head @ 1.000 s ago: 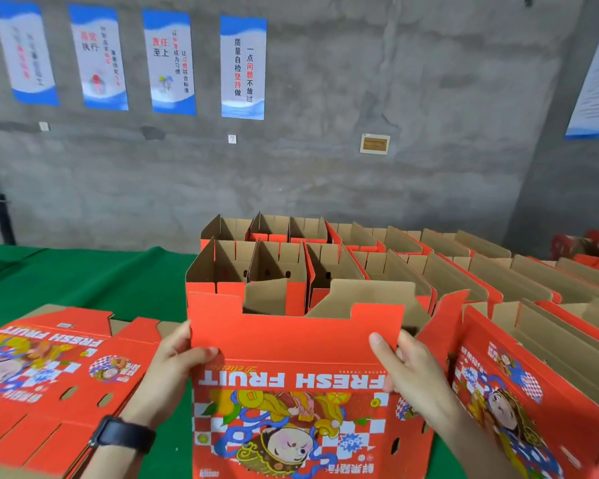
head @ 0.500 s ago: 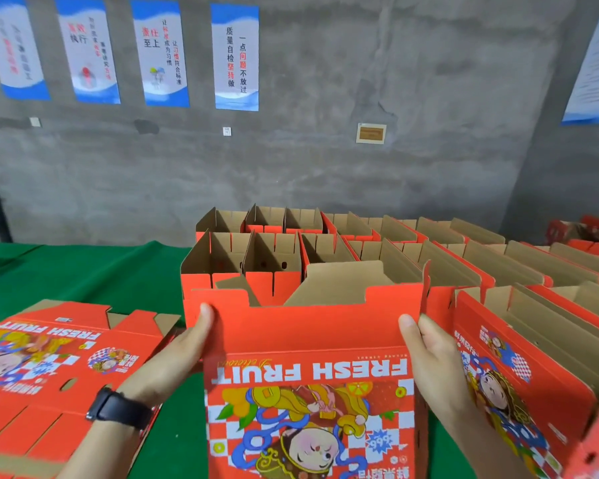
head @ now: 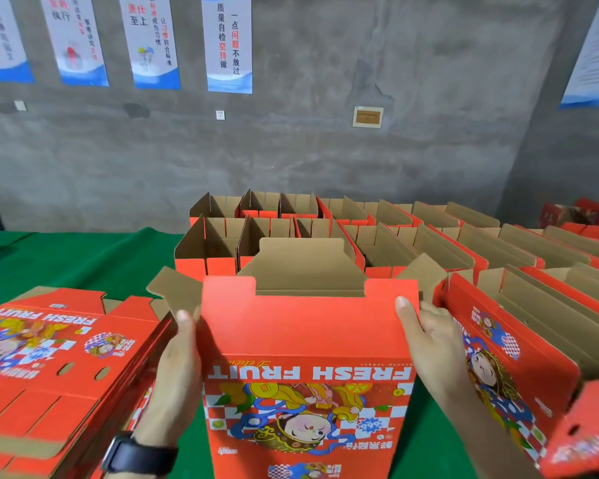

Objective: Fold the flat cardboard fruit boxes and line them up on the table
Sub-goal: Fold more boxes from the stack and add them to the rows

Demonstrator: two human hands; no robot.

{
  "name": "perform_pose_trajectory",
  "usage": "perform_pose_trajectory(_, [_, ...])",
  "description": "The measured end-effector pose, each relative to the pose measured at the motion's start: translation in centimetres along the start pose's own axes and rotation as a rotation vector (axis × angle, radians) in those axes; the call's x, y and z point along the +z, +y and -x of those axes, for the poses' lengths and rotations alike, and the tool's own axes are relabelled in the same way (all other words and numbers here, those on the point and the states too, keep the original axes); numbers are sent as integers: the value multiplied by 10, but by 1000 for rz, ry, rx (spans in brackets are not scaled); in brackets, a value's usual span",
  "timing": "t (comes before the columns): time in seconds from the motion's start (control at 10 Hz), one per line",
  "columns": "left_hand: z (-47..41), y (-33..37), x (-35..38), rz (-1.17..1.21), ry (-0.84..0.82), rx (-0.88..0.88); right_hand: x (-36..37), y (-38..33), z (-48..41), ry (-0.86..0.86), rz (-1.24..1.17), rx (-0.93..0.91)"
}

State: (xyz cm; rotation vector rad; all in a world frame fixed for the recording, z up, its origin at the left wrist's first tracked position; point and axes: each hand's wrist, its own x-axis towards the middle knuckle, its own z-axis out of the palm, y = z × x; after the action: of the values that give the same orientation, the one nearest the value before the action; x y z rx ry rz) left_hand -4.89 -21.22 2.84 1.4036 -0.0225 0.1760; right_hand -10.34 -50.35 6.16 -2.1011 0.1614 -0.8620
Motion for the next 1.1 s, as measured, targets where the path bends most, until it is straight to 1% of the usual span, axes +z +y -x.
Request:
perform_pose_trajectory(0.1, [4, -1, 5, -34, 67, -10, 3, 11, -2, 27, 36, -7])
perform_pose_trajectory(0.2, [12, -8, 8, -184, 103, 31, 5, 21, -3, 40, 101, 40])
perform_pose_trajectory(0.3, [18, -12, 11, -388, 107, 103, 6, 27, -1, 14, 192, 77])
perform_pose_trajectory(0.4, [23, -9, 16, -533, 110, 187, 4, 26, 3, -22, 230, 67])
perform_pose_trajectory(0.5, [24, -2, 19, -640, 90, 252, 4, 22, 3, -57, 237, -18])
perform_pose_trajectory(0.6, [20, 0, 18, -767, 26, 347, 5, 17, 3, -127, 285, -98])
perform_pose_trajectory(0.7, [16, 5, 14, -823, 9, 449, 7, 16, 0, -172, 249, -206])
perform_pose_trajectory(0.8, [12, 11, 13, -844, -57, 612, 9, 18, -1, -134, 203, -278])
perform_pose_trajectory(0.9, [7, 12, 13, -830, -169, 596, 11, 23, 0, -8, 188, -376])
perform_pose_trajectory(1.0, [-7, 18, 8, -913, -290, 551, 14, 26, 1, 94, 92, -372])
perform_pose_trajectory(1.1, [-25, 27, 11, -966, -362, 496, 16, 26, 1, 99, 34, -321])
